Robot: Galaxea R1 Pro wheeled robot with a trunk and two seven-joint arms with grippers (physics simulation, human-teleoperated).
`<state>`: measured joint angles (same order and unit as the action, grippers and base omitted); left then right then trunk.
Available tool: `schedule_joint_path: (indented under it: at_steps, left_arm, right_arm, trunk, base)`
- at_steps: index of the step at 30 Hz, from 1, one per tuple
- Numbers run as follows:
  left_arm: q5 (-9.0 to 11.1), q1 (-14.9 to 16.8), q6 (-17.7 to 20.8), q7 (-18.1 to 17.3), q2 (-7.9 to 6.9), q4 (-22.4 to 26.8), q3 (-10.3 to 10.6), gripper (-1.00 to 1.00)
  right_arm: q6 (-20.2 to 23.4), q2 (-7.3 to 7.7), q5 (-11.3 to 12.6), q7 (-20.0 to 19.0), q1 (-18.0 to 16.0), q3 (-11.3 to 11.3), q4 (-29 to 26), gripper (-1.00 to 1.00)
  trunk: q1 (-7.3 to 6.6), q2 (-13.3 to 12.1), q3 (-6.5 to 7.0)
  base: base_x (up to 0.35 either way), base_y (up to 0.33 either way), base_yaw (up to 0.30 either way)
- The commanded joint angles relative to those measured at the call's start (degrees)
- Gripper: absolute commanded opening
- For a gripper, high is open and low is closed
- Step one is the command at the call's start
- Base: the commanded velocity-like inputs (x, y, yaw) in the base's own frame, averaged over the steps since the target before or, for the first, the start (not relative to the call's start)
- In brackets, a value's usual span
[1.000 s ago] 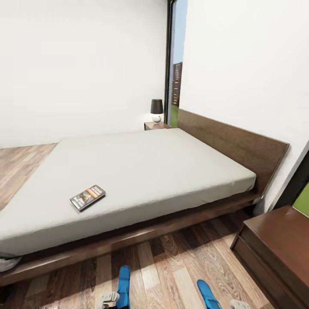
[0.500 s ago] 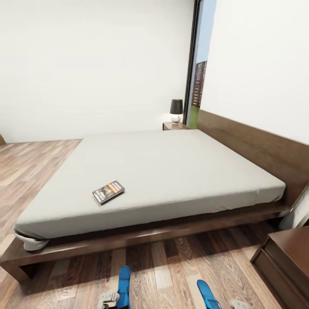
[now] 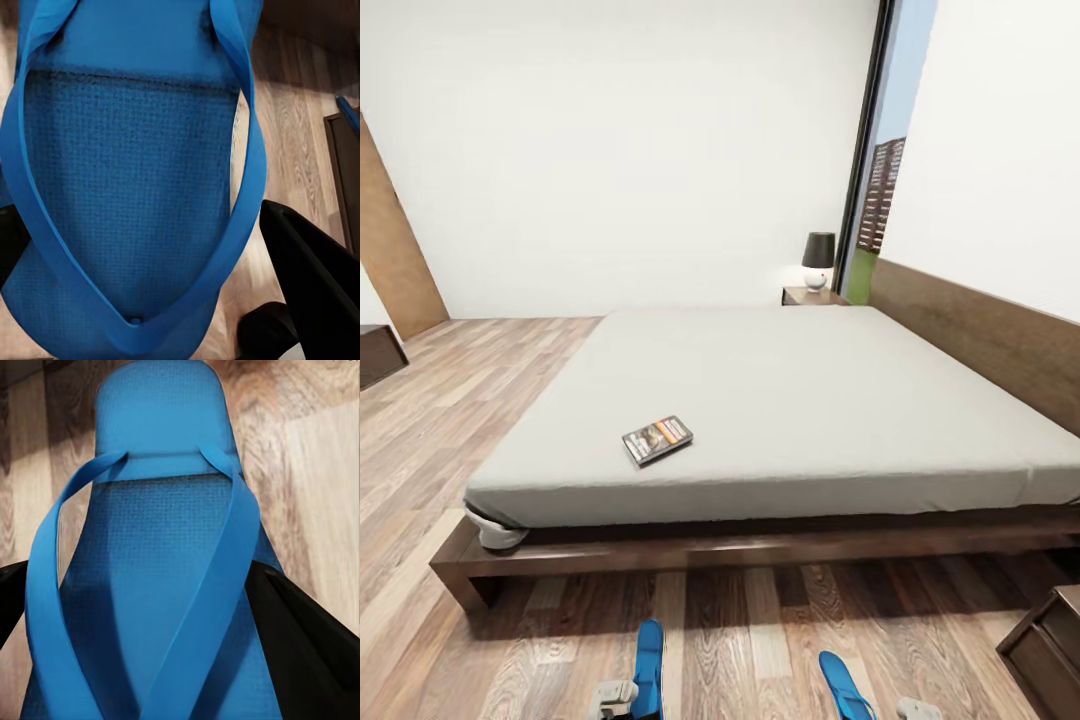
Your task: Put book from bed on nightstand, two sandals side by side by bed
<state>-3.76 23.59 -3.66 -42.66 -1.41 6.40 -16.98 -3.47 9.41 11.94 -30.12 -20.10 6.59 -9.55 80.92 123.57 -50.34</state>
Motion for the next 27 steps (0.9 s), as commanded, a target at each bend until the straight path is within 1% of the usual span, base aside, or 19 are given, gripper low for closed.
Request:
schedule_joint_path:
  at_steps: [1,5,8,27]
  left_arm:
    - [-0.4,0.1,-0.4,-0.1,0.0,-0.1,-0.2,-1.0]
    - [-0.4,0.1,-0.4,-0.1,0.0,-0.1,-0.2,-1.0]
    - [-0.4,0.1,-0.4,-0.1,0.0,-0.1,-0.2,-1.0]
    - [-0.4,0.1,-0.4,-0.1,0.0,-0.1,-0.2,-1.0]
  right_arm:
    - [0.0,0.0,0.1,-0.3,0.0,0.4,0.1,-1.0]
    - [0.0,0.0,0.0,-0.3,0.0,0.4,0.1,-1.0]
    - [0.0,0.01,0.0,-0.3,0.0,0.4,0.1,-1.0]
    - [0.1,0.08,0.1,-0.5,0.0,0.4,0.1,-1.0]
  trunk:
    - [-0.01,0.0,-0.05]
    - [-0.01,0.0,-0.05]
    - [-0.01,0.0,-0.05]
    - [-0.01,0.0,-0.05]
  base:
    - [0.0,0.0,0.289]
    - [0.0,0.0,0.274]
    - [0.0,0.0,0.132]
    - [0.0,0.0,0.005]
